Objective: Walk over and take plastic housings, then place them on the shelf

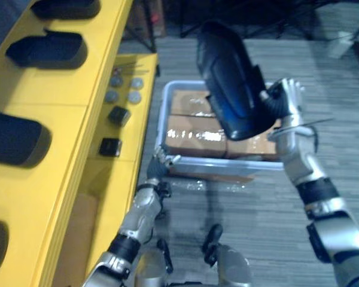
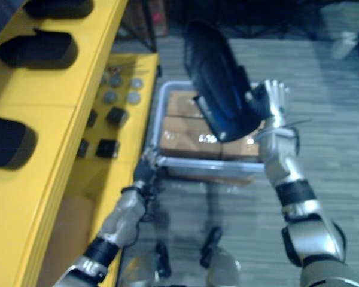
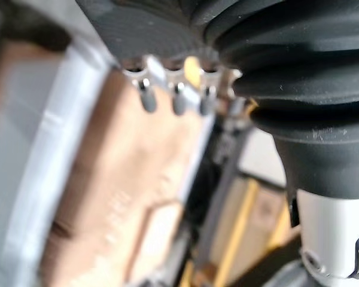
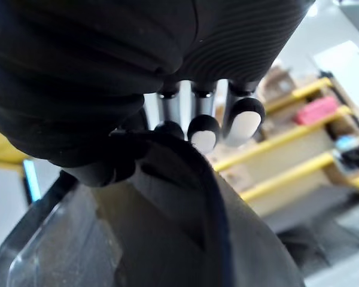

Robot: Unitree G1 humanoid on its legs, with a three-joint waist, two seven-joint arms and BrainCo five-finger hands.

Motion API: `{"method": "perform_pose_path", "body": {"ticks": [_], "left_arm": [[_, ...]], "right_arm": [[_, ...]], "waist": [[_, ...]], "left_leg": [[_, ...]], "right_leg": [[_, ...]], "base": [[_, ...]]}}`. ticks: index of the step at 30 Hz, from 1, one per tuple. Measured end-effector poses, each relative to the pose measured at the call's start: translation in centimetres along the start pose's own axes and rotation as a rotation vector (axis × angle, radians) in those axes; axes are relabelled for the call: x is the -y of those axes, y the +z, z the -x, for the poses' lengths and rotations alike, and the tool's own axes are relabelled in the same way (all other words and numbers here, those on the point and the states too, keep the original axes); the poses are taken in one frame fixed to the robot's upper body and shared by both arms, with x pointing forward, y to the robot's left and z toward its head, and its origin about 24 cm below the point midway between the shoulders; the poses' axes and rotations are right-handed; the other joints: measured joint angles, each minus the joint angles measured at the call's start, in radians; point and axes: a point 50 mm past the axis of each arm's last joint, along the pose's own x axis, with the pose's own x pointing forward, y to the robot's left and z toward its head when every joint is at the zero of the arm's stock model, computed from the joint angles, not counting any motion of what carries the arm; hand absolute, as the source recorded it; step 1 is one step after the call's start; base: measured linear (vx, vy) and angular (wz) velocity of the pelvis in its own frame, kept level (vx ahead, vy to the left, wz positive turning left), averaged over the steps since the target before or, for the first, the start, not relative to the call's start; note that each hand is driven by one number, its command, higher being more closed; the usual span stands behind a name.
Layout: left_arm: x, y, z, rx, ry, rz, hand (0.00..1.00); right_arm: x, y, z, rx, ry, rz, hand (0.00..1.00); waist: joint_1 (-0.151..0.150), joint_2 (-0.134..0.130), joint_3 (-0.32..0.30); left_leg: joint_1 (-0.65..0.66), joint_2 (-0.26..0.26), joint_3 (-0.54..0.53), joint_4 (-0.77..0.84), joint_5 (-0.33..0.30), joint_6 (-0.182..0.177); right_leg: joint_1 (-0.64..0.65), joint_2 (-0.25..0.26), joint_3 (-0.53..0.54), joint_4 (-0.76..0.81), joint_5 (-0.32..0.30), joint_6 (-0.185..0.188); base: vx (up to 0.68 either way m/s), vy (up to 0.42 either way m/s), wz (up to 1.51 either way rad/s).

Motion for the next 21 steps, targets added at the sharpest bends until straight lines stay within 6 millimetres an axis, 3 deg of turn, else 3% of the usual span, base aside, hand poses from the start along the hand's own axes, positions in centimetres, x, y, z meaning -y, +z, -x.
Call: {"method": "perform_pose_path", "body": {"ticks": [6, 21], "left_arm": [[0.6, 1.6, -1.4, 0.029, 0.010, -0.001, 0.00], [1.4, 0.0, -1.3, -0.092, -0.095, 0.050, 0.00]], "right_arm": [[-1.0, 1.7, 0.9, 0.072, 0.012, -0.059, 1.00], [-4.4, 2.8, 3.0, 0.055, 0.128, -0.108, 1.00]], "waist": [[-0.004, -0.015, -0.055], [0.010, -0.038, -0.130]], "left_leg": [[0.032, 0.010, 0.047, -0.009, -0.016, -0.007], [0.032, 0.004, 0.019, -0.009, -0.015, -0.006]], "right_leg": [[0.032, 0.033, 0.040, -0.084, 0.049, -0.005], [0.060, 0.034, 0.020, -0.112, 0.068, -0.002]], "base": [[-0.05, 0.044, -0.26], [0.01, 0.090, 0.04]]}}
